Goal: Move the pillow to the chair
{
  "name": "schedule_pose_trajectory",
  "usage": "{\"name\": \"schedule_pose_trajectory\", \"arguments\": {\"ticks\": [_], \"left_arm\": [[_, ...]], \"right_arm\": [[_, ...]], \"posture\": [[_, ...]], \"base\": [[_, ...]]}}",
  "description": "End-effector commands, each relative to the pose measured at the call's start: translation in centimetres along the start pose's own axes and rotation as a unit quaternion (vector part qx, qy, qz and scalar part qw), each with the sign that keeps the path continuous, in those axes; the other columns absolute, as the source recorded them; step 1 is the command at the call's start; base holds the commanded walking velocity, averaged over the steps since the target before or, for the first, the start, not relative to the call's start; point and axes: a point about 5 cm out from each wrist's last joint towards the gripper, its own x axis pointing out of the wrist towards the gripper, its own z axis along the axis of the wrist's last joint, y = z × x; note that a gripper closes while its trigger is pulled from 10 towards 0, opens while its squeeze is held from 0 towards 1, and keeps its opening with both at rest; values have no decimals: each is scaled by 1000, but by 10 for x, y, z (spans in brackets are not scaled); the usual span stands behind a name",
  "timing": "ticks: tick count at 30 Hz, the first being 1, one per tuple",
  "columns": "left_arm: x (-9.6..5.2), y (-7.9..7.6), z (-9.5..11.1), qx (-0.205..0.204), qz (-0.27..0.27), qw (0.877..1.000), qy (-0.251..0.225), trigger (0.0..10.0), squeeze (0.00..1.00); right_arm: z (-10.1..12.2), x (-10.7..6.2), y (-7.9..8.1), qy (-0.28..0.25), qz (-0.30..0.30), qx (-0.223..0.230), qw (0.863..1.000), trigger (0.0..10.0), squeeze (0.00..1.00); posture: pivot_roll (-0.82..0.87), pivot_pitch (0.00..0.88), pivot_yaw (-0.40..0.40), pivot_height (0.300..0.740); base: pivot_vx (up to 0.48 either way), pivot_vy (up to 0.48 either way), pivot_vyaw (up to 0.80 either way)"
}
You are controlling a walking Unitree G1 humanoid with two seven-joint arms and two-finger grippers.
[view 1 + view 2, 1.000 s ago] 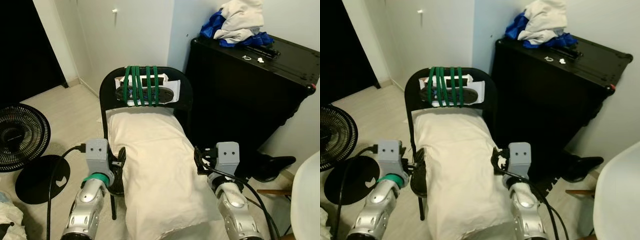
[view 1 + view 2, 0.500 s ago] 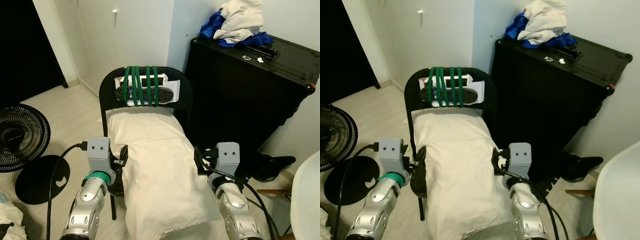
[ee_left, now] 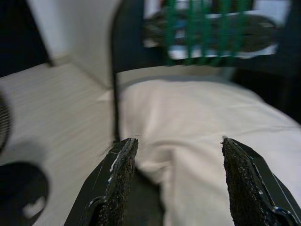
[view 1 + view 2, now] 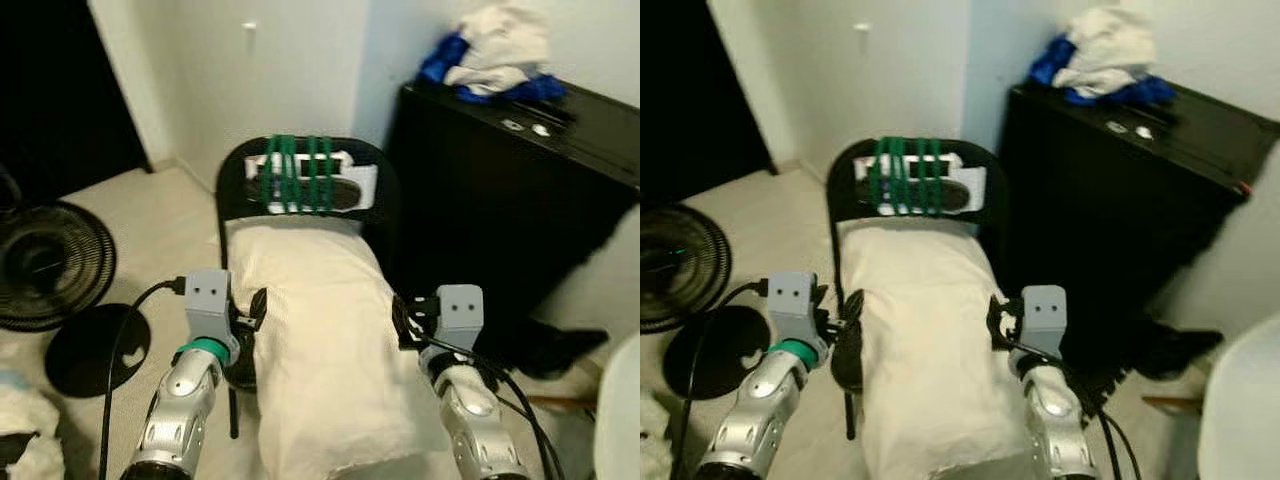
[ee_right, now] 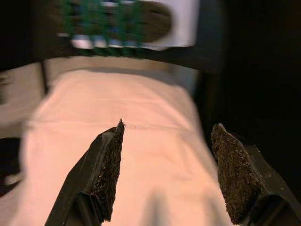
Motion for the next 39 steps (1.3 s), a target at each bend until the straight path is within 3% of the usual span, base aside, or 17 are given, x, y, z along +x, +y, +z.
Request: {"name": "schedule_pose_trajectory", "arguments": {"ticks": [1, 34, 39], "left_arm": [[-4, 3, -6, 1, 4, 1000, 16, 10000, 0], [-1, 5, -9, 14, 6, 999, 31, 10000, 0], [0, 11, -12, 16, 29, 999, 32, 10000, 0]], "right_arm": [[-1, 1, 4, 1, 5, 5, 1000, 10000, 0], [-6, -3, 1, 1, -9, 12, 1000, 10000, 0], [-3, -1, 1, -2, -5, 6, 1000, 10000, 0]], "posture": [[49, 0, 69, 740], [38, 0, 107, 740], [27, 0, 101, 740]], "base": [[0, 0, 800], [0, 0, 800], [0, 0, 800]]}}
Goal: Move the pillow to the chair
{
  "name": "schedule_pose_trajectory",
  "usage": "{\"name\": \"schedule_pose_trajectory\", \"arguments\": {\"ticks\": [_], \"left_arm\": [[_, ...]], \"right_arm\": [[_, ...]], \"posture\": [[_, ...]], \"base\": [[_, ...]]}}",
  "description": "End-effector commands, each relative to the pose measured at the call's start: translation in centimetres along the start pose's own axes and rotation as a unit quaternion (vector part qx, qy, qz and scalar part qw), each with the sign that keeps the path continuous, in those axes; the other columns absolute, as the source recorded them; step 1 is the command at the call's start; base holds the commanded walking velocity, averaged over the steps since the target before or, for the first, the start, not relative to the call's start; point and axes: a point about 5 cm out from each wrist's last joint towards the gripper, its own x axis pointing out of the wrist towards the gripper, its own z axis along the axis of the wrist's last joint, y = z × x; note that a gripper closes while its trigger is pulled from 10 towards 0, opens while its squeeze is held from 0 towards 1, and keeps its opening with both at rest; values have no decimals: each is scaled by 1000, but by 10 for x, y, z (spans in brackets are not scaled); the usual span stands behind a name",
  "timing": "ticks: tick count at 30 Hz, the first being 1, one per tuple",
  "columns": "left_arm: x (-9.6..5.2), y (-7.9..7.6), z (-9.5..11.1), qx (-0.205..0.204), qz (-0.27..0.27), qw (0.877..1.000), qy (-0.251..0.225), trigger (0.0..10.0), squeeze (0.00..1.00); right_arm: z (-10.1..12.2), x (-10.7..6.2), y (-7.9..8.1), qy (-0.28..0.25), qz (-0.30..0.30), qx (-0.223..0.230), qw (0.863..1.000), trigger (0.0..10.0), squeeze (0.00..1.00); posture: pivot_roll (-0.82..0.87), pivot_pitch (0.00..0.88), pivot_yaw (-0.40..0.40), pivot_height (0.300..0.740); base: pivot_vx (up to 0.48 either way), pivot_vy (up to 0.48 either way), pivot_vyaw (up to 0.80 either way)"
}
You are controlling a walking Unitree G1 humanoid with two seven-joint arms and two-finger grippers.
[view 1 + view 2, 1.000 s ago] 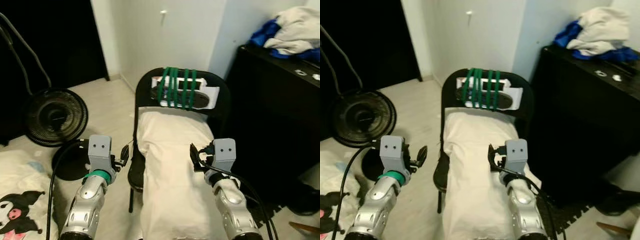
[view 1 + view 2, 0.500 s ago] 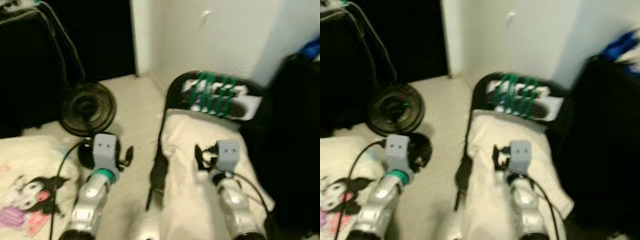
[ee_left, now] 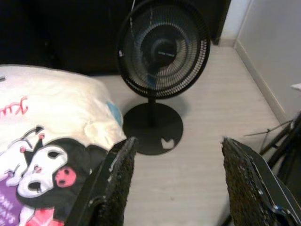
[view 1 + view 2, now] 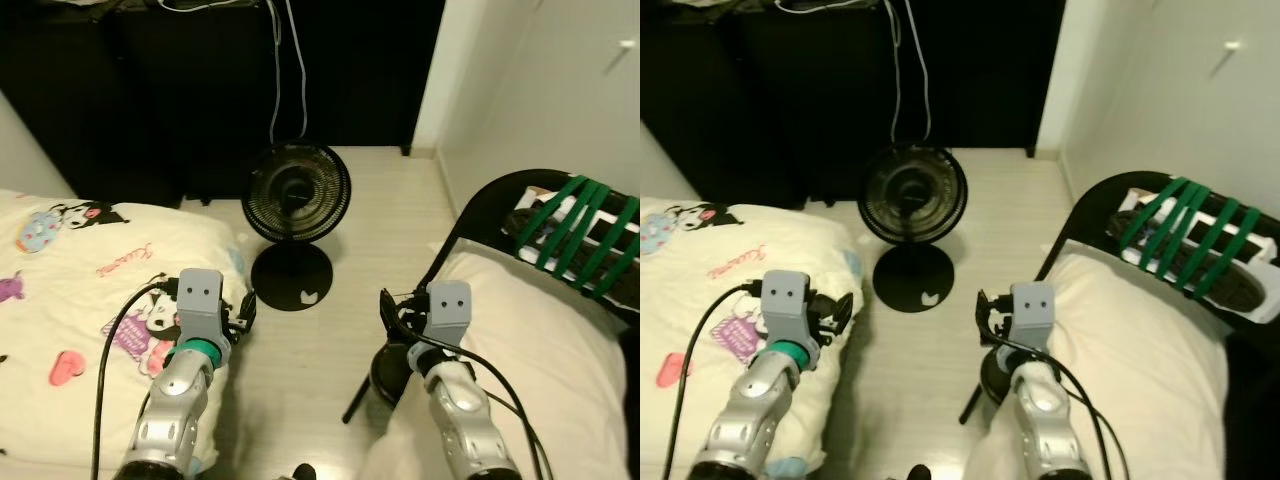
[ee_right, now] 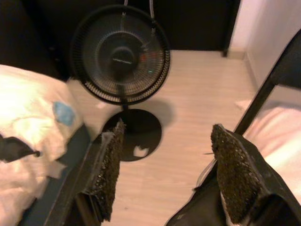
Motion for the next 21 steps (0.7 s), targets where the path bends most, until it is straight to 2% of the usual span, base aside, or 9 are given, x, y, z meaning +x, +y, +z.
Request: {"name": "schedule_pose_trajectory", "arguments": {"ticks": [1, 2, 7, 13, 21], "left_arm": [[-3, 10, -7, 7, 23, 1000, 12, 10000, 0], [-2, 9, -7, 5, 34, 999, 8, 10000, 0], [-3, 8, -9, -7, 52, 999, 6, 10000, 0], [-9, 9, -10, -18, 62, 998, 2, 10000, 0], [-8, 10, -8, -14, 59, 998, 4, 10000, 0]], "right_arm": [[-3, -1, 5, 7, 8, 5, 1000, 10000, 0], [-3, 0, 3, 11, 17, -2, 1000, 10000, 0], [-1, 3, 1, 15, 31, -12, 999, 10000, 0], [3, 12, 6, 15, 48, -18, 999, 10000, 0], [3, 13, 9, 13, 46, -9, 999, 10000, 0]], "posture": [[27, 0, 101, 740], [23, 0, 38, 740], [38, 0, -13, 740], [56, 0, -20, 740], [60, 0, -6, 740]], "base": [[0, 0, 800], [0, 0, 800], [0, 0, 800], [0, 0, 800], [0, 0, 800]]}}
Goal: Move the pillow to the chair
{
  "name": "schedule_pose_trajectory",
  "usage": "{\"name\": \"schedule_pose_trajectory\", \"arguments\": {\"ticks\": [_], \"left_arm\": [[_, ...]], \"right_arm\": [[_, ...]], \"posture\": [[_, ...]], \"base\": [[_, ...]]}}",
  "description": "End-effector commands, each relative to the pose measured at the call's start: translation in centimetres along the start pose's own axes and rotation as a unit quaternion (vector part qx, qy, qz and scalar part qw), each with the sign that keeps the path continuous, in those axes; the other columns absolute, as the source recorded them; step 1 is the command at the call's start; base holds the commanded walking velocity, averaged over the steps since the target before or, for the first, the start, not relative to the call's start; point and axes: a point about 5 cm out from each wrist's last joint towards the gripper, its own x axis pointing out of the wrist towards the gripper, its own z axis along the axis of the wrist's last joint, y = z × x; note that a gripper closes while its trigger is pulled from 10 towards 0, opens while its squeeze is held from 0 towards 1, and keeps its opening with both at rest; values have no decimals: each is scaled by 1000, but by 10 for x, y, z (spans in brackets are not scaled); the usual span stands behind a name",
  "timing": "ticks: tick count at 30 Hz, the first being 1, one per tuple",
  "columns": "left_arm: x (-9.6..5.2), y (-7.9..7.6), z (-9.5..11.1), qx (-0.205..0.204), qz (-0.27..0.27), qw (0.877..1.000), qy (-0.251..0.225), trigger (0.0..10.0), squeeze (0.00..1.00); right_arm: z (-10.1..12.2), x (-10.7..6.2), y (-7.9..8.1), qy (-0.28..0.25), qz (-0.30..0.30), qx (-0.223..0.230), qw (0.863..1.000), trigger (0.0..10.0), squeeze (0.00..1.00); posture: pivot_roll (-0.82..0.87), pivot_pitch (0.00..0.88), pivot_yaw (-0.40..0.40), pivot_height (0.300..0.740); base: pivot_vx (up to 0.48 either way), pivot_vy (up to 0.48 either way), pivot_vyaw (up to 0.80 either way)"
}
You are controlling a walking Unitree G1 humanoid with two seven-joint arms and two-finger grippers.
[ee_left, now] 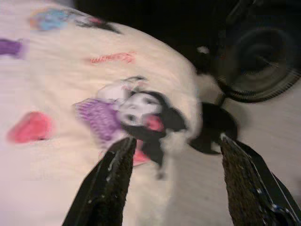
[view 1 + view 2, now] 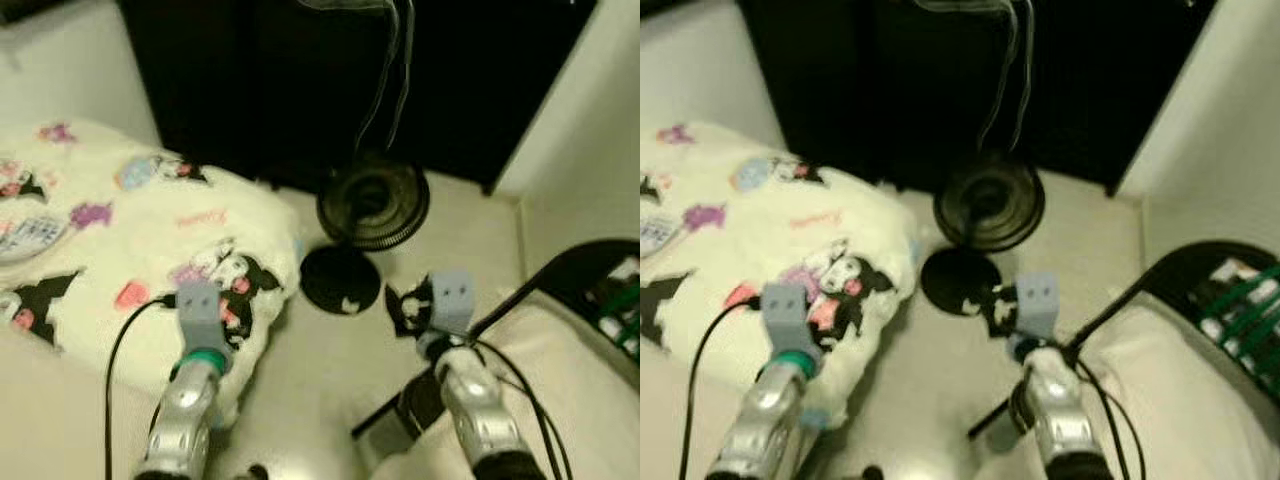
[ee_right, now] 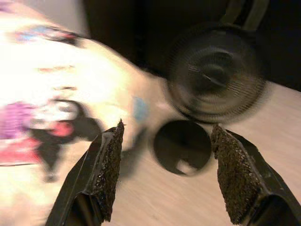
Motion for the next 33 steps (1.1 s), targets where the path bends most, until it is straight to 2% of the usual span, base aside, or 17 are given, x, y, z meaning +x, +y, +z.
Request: {"name": "schedule_pose_trajectory", "arguments": {"ticks": [1, 10, 27, 33], "left_arm": [[0, -1, -3, -4, -6, 1000, 18, 10000, 0], [5, -1, 4, 23, -32, 999, 22, 10000, 0], [2, -5, 0, 4, -43, 998, 46, 10000, 0], [0, -2, -2, 22, -43, 998, 48, 10000, 0]], "right_arm": [[-12, -7, -5, 20, -15, 8, 1000, 10000, 0], [-19, -12, -4, 22, -38, 26, 999, 10000, 0], [-21, -14, -4, 24, -43, 28, 998, 10000, 0], [-23, -15, -1, 26, -40, 29, 998, 10000, 0]], "posture": [[63, 0, 8, 740], [69, 0, 60, 740], [67, 0, 71, 740], [77, 0, 70, 740]], "base": [[0, 0, 800], [0, 0, 800], [0, 0, 800], [0, 0, 800]]}}
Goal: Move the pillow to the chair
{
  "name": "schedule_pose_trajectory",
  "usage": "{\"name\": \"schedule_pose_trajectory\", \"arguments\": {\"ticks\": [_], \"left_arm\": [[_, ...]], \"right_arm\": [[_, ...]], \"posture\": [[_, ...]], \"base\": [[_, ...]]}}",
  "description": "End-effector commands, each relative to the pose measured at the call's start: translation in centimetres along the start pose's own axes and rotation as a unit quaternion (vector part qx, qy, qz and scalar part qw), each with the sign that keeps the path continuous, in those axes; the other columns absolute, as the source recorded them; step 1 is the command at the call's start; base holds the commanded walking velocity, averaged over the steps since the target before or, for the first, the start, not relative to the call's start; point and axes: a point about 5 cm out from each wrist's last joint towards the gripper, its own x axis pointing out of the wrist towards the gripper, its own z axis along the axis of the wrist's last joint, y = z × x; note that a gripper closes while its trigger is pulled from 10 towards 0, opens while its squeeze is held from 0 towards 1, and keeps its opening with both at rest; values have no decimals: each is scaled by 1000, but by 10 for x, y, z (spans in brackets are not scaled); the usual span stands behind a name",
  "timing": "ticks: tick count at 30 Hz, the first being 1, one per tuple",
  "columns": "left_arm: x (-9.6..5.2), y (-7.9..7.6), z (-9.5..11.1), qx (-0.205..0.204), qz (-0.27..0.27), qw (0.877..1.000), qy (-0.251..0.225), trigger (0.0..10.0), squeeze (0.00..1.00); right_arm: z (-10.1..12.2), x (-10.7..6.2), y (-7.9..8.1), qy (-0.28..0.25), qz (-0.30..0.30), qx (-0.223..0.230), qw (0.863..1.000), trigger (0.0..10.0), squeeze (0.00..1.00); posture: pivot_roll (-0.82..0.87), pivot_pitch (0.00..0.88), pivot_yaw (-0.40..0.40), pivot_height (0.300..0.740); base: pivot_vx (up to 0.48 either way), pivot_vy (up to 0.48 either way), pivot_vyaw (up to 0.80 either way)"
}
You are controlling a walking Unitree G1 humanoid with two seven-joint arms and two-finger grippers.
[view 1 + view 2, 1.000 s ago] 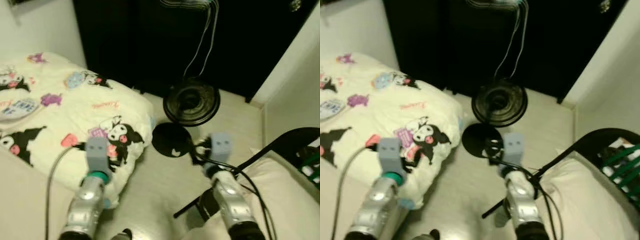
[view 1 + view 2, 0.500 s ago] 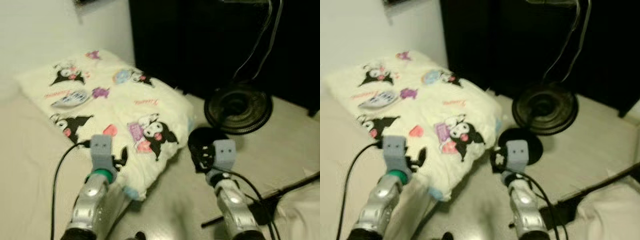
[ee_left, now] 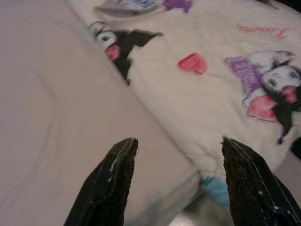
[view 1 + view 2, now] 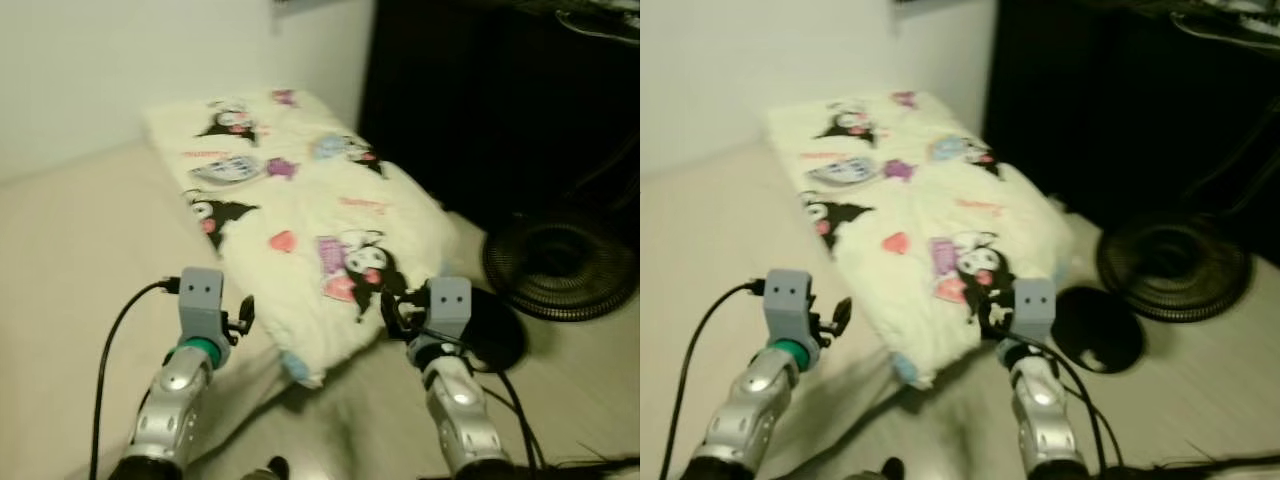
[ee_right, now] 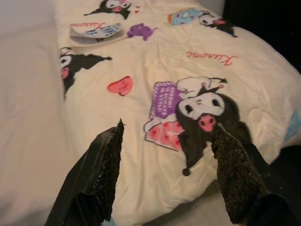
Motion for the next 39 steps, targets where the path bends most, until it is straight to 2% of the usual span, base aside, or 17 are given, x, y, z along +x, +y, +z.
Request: {"name": "schedule_pose_trajectory", "arguments": {"ticks": [1, 9, 37, 39], "left_arm": [[-1, 1, 1, 12, 0, 1000, 0, 10000, 0], [-2, 4, -1, 19, 6, 1000, 5, 10000, 0], [-3, 0, -2, 17, -6, 1000, 11, 10000, 0], [-3, -1, -2, 17, -7, 1000, 12, 10000, 0]], "right_arm": [[-5, -3, -2, 9, -6, 3, 1000, 10000, 0], [-8, -5, -2, 13, -7, 5, 1000, 10000, 0], [-13, -9, -5, 21, -15, 9, 1000, 10000, 0], [-13, -9, -5, 21, -19, 17, 999, 10000, 0]], "posture": [[76, 0, 70, 740], [70, 0, 79, 740], [71, 0, 80, 740], [68, 0, 78, 740]], "base": [[0, 0, 800], [0, 0, 800], [0, 0, 800], [0, 0, 0]]}}
